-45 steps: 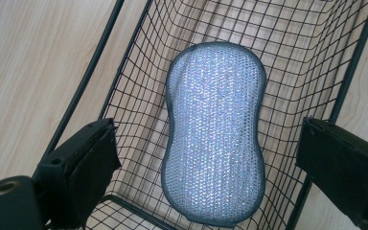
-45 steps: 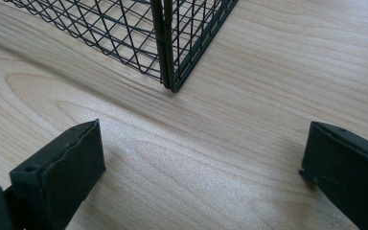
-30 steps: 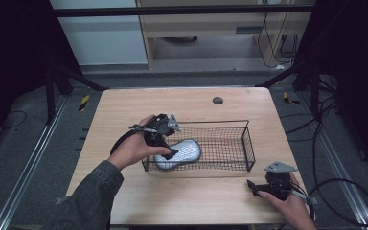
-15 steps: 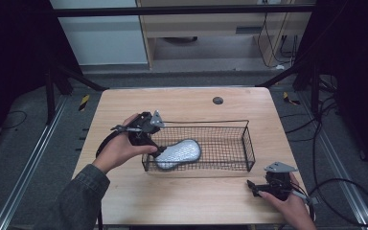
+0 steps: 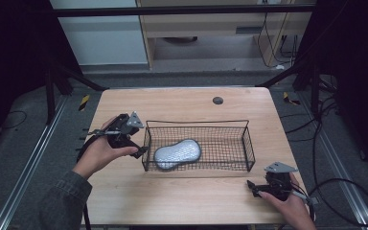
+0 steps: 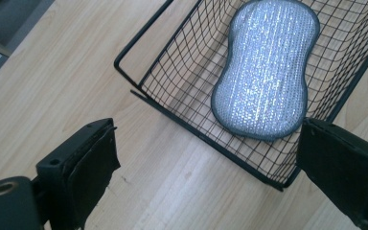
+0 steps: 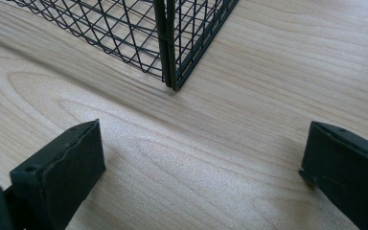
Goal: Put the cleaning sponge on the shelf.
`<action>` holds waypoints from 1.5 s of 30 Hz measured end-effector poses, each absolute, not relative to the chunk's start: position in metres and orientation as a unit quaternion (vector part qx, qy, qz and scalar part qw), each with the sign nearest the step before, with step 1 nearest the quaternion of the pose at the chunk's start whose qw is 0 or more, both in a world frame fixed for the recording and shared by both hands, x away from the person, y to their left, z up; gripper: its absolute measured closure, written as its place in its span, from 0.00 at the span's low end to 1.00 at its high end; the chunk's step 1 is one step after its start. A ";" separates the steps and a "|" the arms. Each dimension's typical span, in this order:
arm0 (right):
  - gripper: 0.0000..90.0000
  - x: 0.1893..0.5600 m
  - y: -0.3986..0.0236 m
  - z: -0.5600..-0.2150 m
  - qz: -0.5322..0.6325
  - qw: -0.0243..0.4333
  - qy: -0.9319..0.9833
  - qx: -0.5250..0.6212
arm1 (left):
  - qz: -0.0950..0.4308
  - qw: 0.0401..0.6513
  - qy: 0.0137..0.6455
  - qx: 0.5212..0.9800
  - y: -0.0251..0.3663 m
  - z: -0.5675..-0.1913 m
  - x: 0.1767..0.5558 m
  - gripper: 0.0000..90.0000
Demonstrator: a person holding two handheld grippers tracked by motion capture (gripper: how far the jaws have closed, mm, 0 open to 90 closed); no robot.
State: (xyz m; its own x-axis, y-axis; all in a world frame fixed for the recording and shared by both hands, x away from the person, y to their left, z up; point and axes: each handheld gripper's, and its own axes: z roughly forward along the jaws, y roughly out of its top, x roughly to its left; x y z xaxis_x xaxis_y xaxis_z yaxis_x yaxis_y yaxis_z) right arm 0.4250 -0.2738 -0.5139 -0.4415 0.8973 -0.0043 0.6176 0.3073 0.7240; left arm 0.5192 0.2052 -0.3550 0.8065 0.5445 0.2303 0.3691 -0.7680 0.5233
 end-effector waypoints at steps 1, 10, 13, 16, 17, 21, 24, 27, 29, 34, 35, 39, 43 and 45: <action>0.01 0.425 -0.274 -0.514 0.334 0.209 0.780 0.486 | 0.190 0.233 0.250 0.921 0.207 -0.355 0.518 0.07; 0.01 0.425 -0.274 -0.514 0.333 0.210 0.781 0.485 | 0.200 0.225 0.266 0.916 0.225 -0.366 0.503 0.05; 0.01 0.425 -0.274 -0.514 0.333 0.210 0.781 0.485 | 0.199 0.223 0.272 0.915 0.232 -0.371 0.500 0.06; 0.01 0.425 -0.274 -0.514 0.333 0.210 0.781 0.485 | 0.198 0.226 0.280 0.912 0.236 -0.376 0.498 0.06; 0.01 0.425 -0.274 -0.514 0.333 0.210 0.781 0.485 | 0.196 0.223 0.282 0.912 0.239 -0.381 0.497 0.06; 0.01 0.425 -0.274 -0.514 0.333 0.210 0.781 0.485 | 0.194 0.231 0.290 0.908 0.243 -0.387 0.495 0.06; 0.01 0.425 -0.274 -0.514 0.333 0.210 0.781 0.485 | 0.197 0.226 0.299 0.906 0.247 -0.397 0.494 0.06; 0.01 0.425 -0.274 -0.514 0.333 0.210 0.780 0.486 | 0.194 0.223 0.308 0.904 0.252 -0.407 0.495 0.06; 0.01 0.425 -0.274 -0.514 0.334 0.210 0.780 0.486 | 0.193 0.222 0.314 0.903 0.255 -0.414 0.496 0.06; 0.01 0.424 -0.274 -0.514 0.334 0.209 0.780 0.486 | 0.186 0.217 0.331 0.899 0.262 -0.431 0.498 0.06; 0.01 0.424 -0.274 -0.514 0.334 0.209 0.780 0.486 | 0.186 0.217 0.331 0.899 0.262 -0.431 0.498 0.06; 0.01 0.425 -0.274 -0.514 0.334 0.210 0.780 0.485 | 0.183 0.207 0.340 0.899 0.267 -0.441 0.499 0.06; 0.01 0.424 -0.273 -0.514 0.334 0.209 0.780 0.486 | 0.180 0.204 0.351 0.896 0.271 -0.452 0.499 0.06; 0.01 0.424 -0.273 -0.514 0.334 0.209 0.780 0.486 | 0.178 0.206 0.354 0.895 0.272 -0.456 0.498 0.06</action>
State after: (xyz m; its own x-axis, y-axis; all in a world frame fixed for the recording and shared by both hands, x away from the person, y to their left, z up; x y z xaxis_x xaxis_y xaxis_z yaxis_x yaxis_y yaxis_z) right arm 0.4244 -0.2734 -0.5139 -0.4406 0.8977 -0.0004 0.6186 0.3039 0.7246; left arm 0.4981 0.2722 -0.4560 0.6855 0.7075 0.1717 0.5608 -0.6635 0.4952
